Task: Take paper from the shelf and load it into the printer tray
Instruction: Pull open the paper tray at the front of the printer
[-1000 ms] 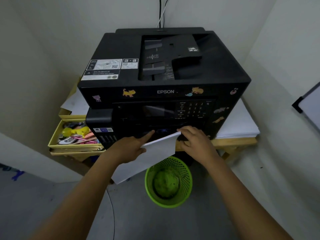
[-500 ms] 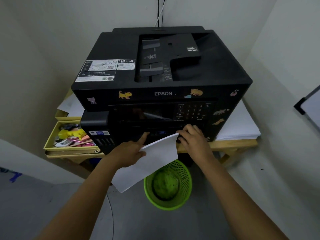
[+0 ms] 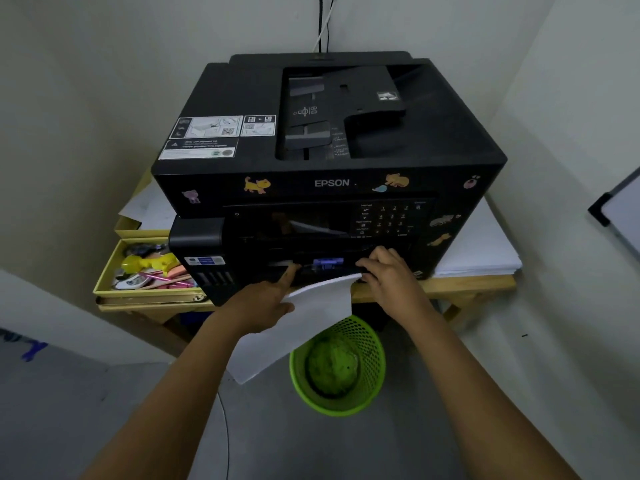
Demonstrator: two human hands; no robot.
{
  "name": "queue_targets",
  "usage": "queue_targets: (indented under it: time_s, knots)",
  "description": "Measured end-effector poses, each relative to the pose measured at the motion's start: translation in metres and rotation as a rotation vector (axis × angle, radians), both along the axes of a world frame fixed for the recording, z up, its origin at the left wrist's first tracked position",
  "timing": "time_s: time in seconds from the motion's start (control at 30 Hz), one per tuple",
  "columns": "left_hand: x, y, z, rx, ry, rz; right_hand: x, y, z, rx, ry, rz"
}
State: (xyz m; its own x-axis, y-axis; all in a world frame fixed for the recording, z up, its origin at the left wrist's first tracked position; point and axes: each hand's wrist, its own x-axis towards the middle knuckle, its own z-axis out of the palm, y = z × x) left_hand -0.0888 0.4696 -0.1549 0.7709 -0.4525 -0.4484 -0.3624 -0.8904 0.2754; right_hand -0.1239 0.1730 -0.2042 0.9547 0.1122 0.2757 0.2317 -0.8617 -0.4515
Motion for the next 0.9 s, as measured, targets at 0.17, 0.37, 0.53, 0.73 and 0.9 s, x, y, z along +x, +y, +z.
queue_targets:
  time_s: [0.17,0.37,0.53,0.73,0.9]
  knots:
    - [-0.015,0.002,-0.003,0.003,0.05,-0.005,-0.031,-0.003,-0.008,-0.017,-0.054,0.026]
    - [-0.043,0.01,-0.005,-0.021,0.033,0.017,-0.056,-0.005,-0.009,-0.061,-0.073,0.024]
    - [-0.07,0.021,-0.004,-0.015,0.043,-0.012,-0.088,-0.003,-0.008,-0.096,-0.066,0.043]
    - [-0.109,0.026,0.005,-0.023,0.041,-0.035,-0.12,-0.003,-0.01,-0.097,-0.054,0.071]
    - [-0.132,0.025,0.011,-0.019,0.061,-0.04,-0.145,-0.001,-0.011,-0.102,-0.057,0.064]
